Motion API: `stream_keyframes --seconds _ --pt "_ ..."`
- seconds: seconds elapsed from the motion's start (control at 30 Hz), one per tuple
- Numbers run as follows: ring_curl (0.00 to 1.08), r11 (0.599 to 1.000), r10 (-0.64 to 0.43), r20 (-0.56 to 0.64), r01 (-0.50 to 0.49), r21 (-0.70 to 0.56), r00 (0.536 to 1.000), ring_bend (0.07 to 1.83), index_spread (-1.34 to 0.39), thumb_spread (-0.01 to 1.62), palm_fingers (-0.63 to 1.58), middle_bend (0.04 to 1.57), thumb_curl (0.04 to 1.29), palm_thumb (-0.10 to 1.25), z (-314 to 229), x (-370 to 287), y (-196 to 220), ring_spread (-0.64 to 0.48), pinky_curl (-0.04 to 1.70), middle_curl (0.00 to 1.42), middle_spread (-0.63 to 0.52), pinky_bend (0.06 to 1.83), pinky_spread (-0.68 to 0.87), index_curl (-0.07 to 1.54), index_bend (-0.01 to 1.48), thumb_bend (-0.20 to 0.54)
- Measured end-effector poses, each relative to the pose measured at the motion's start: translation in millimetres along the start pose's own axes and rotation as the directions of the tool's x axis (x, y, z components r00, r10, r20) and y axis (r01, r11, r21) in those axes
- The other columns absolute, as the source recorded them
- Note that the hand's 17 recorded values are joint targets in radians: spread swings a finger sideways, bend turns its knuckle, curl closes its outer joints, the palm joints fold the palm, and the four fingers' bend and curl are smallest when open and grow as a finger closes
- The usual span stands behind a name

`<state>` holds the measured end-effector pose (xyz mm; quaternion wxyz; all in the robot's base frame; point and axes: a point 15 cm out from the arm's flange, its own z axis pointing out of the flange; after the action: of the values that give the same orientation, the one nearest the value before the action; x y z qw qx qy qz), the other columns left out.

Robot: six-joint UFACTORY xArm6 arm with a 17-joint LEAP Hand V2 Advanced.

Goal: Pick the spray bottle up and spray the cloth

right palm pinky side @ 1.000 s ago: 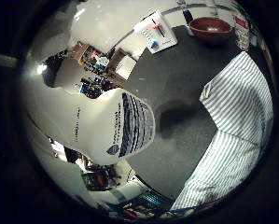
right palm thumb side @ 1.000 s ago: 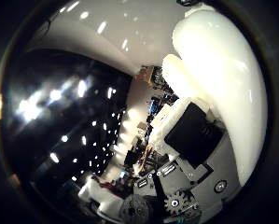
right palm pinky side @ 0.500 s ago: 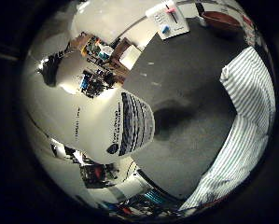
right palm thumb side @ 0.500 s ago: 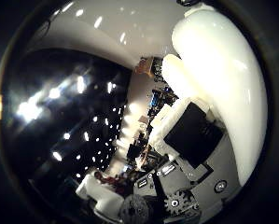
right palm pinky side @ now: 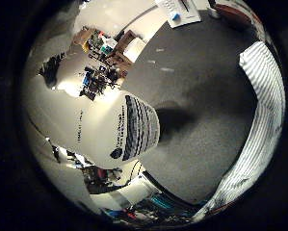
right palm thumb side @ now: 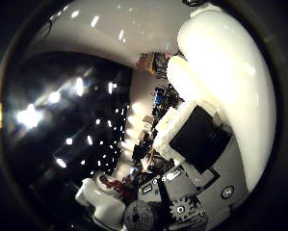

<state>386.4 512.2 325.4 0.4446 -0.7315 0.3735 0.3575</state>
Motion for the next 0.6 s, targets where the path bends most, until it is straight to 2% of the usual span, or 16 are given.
stream_keyframes --seconds 0.6 --pt "1.05 0.999 -0.029 -0.073 0.031 0.02 0.997 1.17 -0.24 1.3 1.06 1.17 0.54 0.97 -8 4 4 -0.34 1.51 1.01 -0.2 0.98 -0.2 0.85 1.14 -0.009"
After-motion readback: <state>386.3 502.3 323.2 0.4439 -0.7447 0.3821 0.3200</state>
